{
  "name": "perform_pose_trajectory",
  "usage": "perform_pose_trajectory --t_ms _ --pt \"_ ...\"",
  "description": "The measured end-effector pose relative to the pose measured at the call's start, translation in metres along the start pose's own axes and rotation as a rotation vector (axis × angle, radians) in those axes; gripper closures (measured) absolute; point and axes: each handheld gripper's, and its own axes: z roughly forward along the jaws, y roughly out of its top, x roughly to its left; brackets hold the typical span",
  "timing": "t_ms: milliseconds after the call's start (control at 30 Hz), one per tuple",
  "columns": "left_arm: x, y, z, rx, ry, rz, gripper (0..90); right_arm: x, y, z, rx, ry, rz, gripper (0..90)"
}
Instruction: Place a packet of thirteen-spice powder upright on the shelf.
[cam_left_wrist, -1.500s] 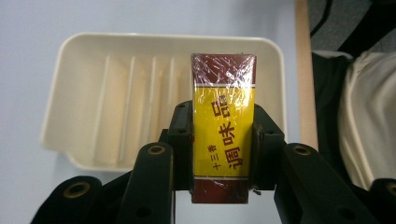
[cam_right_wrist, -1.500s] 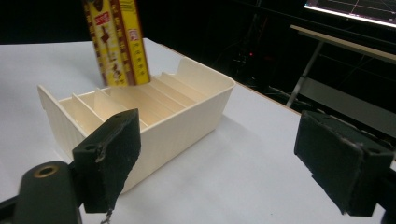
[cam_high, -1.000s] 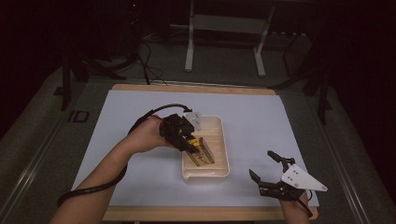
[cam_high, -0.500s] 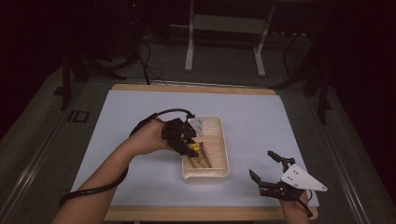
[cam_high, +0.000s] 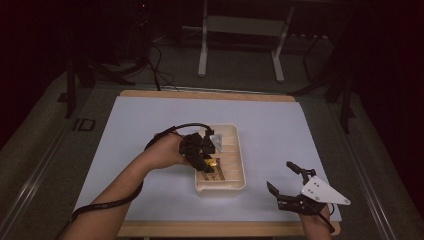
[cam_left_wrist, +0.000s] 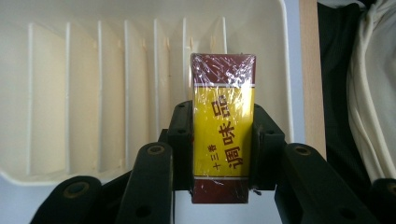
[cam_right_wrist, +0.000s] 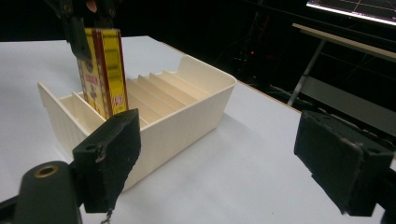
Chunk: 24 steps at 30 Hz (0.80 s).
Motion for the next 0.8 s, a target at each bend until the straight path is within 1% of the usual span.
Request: perform_pose_trajectory --t_ms 100,167,267,300,400,533,567,600,667,733,800 --pt "0.0 -0.001 0.005 -0.011 0.003 0.009 67.7 -0.001 0.0 0.0 -0.001 -0.001 0.002 14.7" --pt "0.0 -0.002 0.009 -0.037 0.0 -0.004 67.7 -0.001 0.0 0.0 0.0 -0.001 0.002 14.7" --pt "0.001 -0.006 0.015 -0.065 -0.004 -0.008 67.6 -0.001 0.0 0.0 -0.002 0.0 0.002 14.7" --pt "0.001 -0.007 0.017 -0.073 -0.008 -0.017 67.5 -0.001 0.0 0.0 -0.002 0.0 0.002 14.8" --pt "0.001 -0.01 0.019 -0.131 -0.014 -0.027 67.0 -0.001 0.0 0.0 0.0 0.0 0.001 14.8" --pt "0.0 -0.018 0.024 -0.241 -0.01 -0.049 66.3 -0.001 0.0 0.0 -0.002 0.0 0.002 14.8" --pt "0.0 -0.018 0.024 -0.241 -0.01 -0.049 66.3 -0.001 0.0 0.0 -0.002 0.0 0.002 14.8" --pt "-0.001 -0.02 0.025 -0.271 -0.002 -0.05 66.3 -0.001 0.0 0.0 -0.002 -0.001 0.002 14.8" --pt "-0.002 -0.024 0.029 -0.317 -0.001 -0.047 65.1 -0.001 -0.001 0.0 -0.001 0.0 0.002 14.8" --pt "-0.004 -0.027 0.032 -0.35 0.011 -0.028 64.3 -0.001 0.0 0.0 0.0 0.0 0.002 14.8" --pt "-0.005 -0.029 0.036 -0.374 0.021 -0.026 64.1 0.0 0.0 0.0 0.0 0.0 0.001 14.8"
